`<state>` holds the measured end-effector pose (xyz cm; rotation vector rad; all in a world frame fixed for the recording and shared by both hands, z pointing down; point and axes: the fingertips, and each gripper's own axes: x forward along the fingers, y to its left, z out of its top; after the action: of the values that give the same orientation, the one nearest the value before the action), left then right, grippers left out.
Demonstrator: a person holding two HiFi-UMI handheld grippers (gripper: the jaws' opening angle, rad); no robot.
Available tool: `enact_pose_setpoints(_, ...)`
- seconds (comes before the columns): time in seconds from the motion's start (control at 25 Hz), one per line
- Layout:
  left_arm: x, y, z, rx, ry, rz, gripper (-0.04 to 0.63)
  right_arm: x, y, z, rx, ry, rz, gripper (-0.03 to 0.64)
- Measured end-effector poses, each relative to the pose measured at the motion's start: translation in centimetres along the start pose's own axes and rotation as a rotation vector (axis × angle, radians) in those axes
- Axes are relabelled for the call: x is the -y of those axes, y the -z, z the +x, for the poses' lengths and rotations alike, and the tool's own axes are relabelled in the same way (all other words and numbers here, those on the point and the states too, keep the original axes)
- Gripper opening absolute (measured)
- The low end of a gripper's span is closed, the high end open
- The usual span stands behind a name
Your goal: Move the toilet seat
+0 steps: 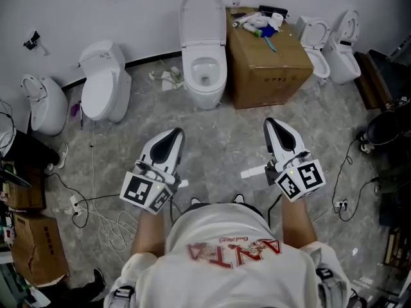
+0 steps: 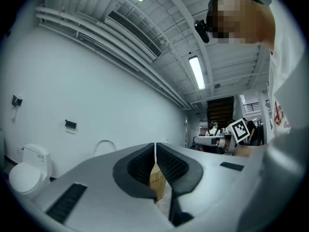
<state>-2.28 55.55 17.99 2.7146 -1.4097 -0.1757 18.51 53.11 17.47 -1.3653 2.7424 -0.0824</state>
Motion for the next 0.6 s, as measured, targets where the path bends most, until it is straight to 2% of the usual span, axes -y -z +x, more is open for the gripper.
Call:
enact_pose_setpoints(0.24, -1.6, 0.7, -2.2, -0.028, 0.053, -0.005, 0.018, -3.2, 0.9, 1.4, 0.003, -0.010, 0.009, 0.002)
enact_pose_setpoints(0.48, -4.3, 2.9, -4.1, -0.065, 0.091, -0.050, 0.011, -6.2, 4.7, 3.0, -0.052, 0.007, 0.035, 0.002)
enact_pose_setpoints(0.6, -5.0, 2.8, -4.4, -0.069, 0.105, -0.050, 0.011, -6.8, 5.3, 3.6, -0.069, 0.005, 0.024, 0.002)
